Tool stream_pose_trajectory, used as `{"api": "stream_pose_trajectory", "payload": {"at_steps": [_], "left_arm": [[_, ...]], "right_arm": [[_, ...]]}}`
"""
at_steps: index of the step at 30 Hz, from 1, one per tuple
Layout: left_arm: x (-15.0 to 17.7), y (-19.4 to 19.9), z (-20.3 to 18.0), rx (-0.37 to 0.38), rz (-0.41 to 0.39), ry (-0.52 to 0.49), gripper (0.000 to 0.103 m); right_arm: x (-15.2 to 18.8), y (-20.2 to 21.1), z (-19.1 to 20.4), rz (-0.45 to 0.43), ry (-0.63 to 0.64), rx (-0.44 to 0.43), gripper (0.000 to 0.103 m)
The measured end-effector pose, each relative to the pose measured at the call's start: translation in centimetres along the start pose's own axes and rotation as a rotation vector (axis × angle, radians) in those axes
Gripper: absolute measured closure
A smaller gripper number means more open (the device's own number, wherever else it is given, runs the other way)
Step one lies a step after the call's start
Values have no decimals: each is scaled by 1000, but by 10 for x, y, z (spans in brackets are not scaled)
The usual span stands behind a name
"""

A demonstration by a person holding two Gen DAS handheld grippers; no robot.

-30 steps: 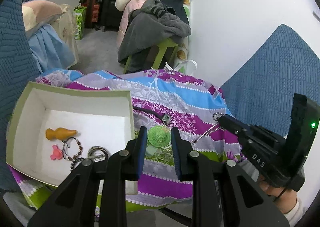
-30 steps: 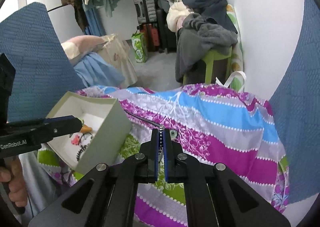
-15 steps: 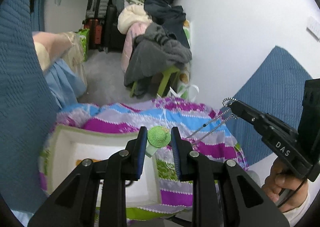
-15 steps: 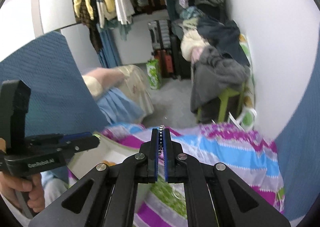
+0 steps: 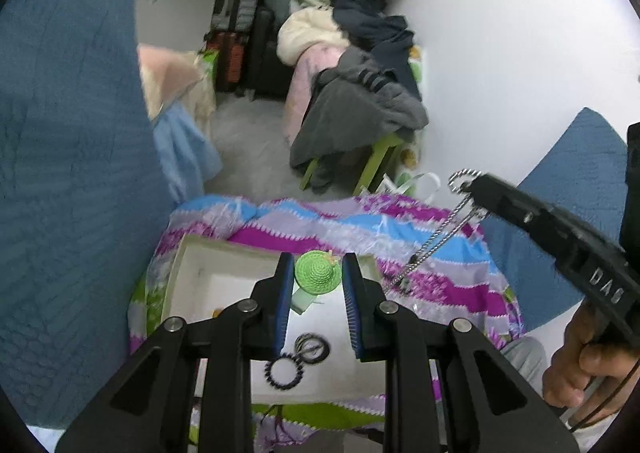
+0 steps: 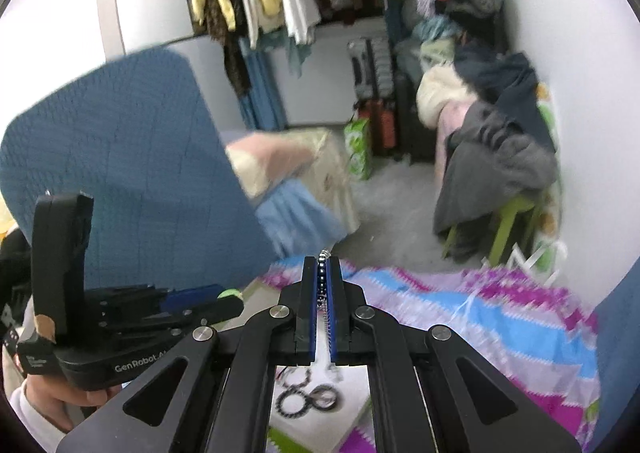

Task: Organize jewelry
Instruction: 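Carry the green pendant and ball chain over the white box with both tools, then open both tools to drop the pendant and chain into the box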

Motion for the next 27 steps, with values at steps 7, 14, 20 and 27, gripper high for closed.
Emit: {"api": "stream_pose_trajectory", "payload": {"at_steps": [7, 14, 20, 27], "left_arm": [[28, -29, 26, -12, 62, 41, 78], [42, -53, 32, -7, 106, 55, 78], [47, -60, 31, 5, 123, 60, 77], [41, -45, 25, 9, 78, 70, 49]], "right_arm": [[40, -58, 11, 127, -4, -8, 100], [76, -95, 7, 230, -27, 10, 100], [89, -100, 0, 259, -48, 16, 100], [74, -71, -3, 198, -19, 12, 98]]}}
Point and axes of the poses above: each gripper's, at about its wrist camera, not at the fingertips, and y roughly against the way its jaws point, z to its left, x to its underside, the point moved 4 cm from there along -y, roughly the way its jaws point, and after that the axes turned 11 degrees about z, right-handed, at the moved point
